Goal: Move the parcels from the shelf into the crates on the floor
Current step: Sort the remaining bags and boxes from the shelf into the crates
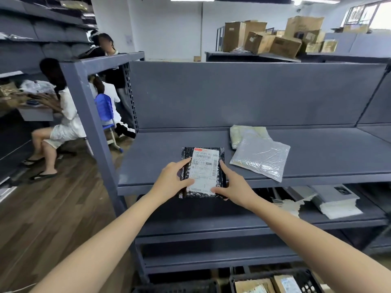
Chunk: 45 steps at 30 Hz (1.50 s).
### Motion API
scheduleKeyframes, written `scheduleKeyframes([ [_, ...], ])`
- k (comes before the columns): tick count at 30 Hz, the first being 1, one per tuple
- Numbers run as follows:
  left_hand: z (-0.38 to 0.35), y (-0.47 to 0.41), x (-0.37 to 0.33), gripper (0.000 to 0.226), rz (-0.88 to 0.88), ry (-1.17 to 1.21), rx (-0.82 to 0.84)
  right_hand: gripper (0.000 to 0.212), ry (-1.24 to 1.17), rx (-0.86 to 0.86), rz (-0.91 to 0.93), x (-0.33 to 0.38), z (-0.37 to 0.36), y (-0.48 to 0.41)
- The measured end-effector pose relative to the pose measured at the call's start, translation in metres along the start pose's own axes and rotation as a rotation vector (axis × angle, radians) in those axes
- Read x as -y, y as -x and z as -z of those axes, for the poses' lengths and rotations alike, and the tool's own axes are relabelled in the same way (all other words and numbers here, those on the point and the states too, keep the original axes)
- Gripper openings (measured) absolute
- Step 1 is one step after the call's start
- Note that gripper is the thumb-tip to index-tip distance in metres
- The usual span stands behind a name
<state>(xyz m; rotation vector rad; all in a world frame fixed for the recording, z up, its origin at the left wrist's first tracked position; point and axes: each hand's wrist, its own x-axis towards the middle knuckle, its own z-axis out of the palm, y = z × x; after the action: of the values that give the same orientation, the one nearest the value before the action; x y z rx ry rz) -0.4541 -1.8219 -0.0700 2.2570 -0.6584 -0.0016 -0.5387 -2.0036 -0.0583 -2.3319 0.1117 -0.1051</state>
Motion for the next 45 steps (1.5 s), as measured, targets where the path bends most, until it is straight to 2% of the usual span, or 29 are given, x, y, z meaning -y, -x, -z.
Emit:
scheduleKeyframes([
  [12,-0.035,0.077,-0.001,0.071,0.051,-0.036,0.05,0.094,0.069,0.032,-0.094,-0.032,-0.029,0.06],
  [16,-0.058,0.122,-0.004,0.072,0.11,-0.052,0.086,0.096,0.093,0.108,-0.133,-0.047,-0.042,0.099],
  [21,-0.086,0.175,0.006,0.073,0.203,-0.104,0.163,0.087,0.033,0.211,-0.136,-0.062,-0.062,0.147],
  [27,-0.121,0.207,0.037,0.073,0.268,-0.164,0.238,0.092,0.049,0.302,-0.188,-0.098,-0.106,0.162],
  [34,-0.203,0.2,0.128,0.075,0.36,-0.184,0.384,0.101,0.106,0.426,-0.294,-0.191,-0.196,0.135],
  [40,-0.311,0.212,0.246,0.078,0.43,-0.205,0.467,0.103,0.142,0.506,-0.363,-0.303,-0.312,0.116],
  [45,-0.416,0.229,0.354,0.08,0.464,-0.202,0.535,0.095,0.197,0.567,-0.393,-0.405,-0.414,0.109],
])
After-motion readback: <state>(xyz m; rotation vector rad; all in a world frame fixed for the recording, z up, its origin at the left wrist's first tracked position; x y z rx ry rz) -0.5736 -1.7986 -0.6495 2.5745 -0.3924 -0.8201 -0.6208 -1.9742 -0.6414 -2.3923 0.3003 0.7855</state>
